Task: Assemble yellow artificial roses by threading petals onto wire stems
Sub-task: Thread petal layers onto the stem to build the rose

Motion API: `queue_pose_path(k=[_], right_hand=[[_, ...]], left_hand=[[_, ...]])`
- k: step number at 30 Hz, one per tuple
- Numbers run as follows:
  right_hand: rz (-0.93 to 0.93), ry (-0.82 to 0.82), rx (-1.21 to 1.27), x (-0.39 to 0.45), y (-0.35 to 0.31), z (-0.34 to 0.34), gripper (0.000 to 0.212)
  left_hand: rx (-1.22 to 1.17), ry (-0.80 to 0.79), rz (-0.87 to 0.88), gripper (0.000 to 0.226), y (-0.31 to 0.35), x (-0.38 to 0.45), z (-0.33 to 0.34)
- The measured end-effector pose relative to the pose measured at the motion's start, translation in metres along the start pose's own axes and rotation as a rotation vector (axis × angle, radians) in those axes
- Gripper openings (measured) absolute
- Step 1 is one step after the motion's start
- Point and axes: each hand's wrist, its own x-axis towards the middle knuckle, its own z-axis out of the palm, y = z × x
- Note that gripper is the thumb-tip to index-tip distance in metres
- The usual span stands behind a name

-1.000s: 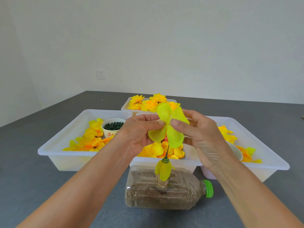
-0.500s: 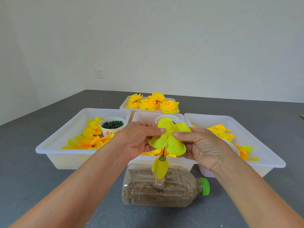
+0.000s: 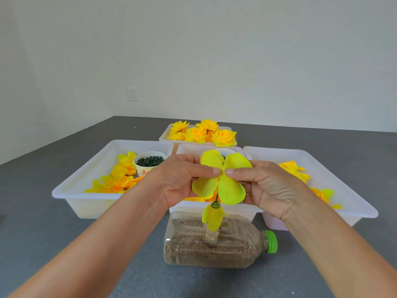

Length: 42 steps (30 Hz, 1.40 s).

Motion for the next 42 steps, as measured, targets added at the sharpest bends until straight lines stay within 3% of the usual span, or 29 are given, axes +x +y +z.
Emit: queue_pose_path(k=[6, 11, 17, 24, 31, 36, 42], right_hand=[[0.032, 0.041, 0.006, 0.002, 0.003, 0.001, 0.023], [0.062, 0.062, 0.040, 0.004, 0.003, 0.001, 0.023], [0.002, 0.068, 0.039, 0.004, 0.002, 0.003, 0.049], [0.061, 0.123, 0.077, 0.008, 0.002, 0.002, 0.024], [0.074, 0.130, 0.085, 0.013, 0.004, 0.003, 0.025], [0.133, 0.122, 0.109, 0.013, 0.007, 0.003, 0.012], [0.164, 0.119, 0.087, 0.012, 0.013, 0.002, 0.010]], left_hand=[[-0.013, 0.023, -0.030, 0.010, -0.005, 0.002, 0.001], [-0.010, 0.050, -0.053, 0.010, -0.007, 0.005, 0.002], [-0.014, 0.044, -0.026, 0.010, -0.002, 0.007, 0.006], [-0.016, 0.029, -0.048, 0.010, -0.002, 0.009, 0.008], [-0.039, 0.023, -0.066, 0.009, -0.006, 0.011, 0.004], [-0.040, 0.010, -0.084, 0.012, -0.008, 0.012, 0.004], [0.014, 0.033, -0.121, 0.012, -0.012, 0.012, 0.001]])
